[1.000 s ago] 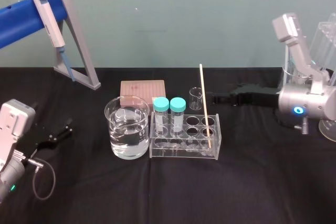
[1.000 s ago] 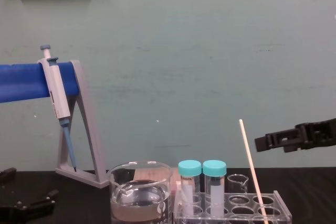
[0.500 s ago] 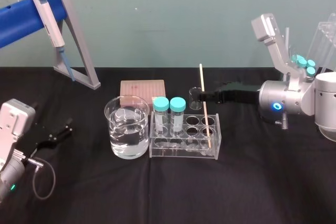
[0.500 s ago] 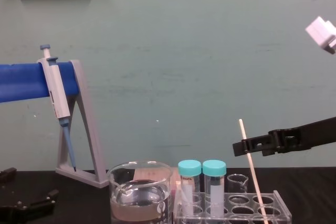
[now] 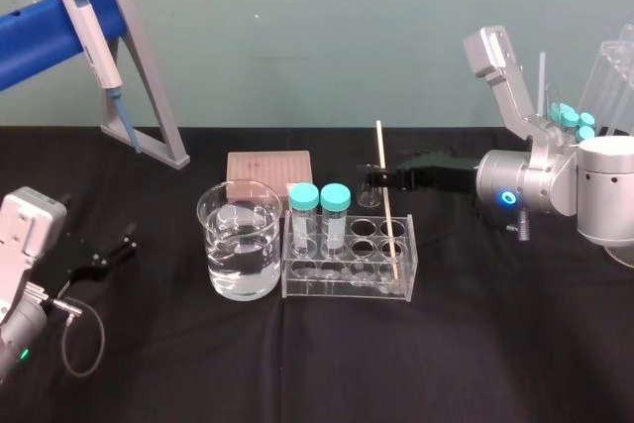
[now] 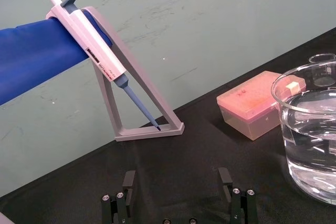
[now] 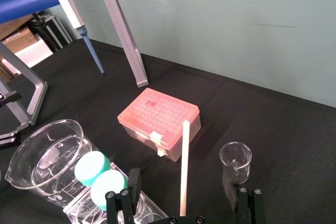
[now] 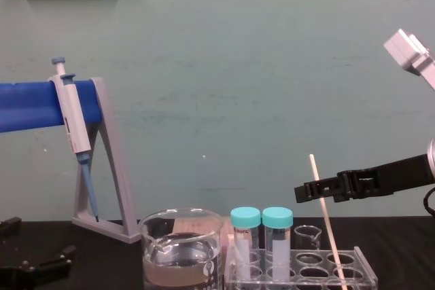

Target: Hold the thermometer with one hand and immerse one end into the beaker, then reinsert it into the test tube rack.

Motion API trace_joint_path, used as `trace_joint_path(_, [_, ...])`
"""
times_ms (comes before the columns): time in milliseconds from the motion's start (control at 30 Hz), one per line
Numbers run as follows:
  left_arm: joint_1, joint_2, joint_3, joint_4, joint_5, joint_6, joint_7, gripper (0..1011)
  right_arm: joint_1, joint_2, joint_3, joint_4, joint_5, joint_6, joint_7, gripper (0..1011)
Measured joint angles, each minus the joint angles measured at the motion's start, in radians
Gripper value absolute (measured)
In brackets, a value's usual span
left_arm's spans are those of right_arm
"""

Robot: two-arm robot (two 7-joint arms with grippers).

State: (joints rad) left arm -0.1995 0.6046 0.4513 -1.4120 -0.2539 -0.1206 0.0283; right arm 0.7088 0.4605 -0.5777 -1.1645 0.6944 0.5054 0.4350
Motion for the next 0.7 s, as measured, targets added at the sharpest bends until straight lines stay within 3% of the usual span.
trace_joint_path(300, [0.000, 0.000, 0.000, 0.000, 0.000, 0.000, 0.000, 1004, -0.007, -0.014, 0.013, 0.002, -0.003, -0.001, -0.009, 958])
trace_joint_path(467, [0.000, 0.000, 0.000, 0.000, 0.000, 0.000, 0.000, 1004, -0.009, -0.016, 0.016, 0.000, -0.008, -0.003, -0.009, 863])
trace_joint_path(700, [0.000, 0.000, 0.000, 0.000, 0.000, 0.000, 0.000, 1004, -0.015, -0.016, 0.020, -0.002, -0.011, -0.006, -0.008, 632])
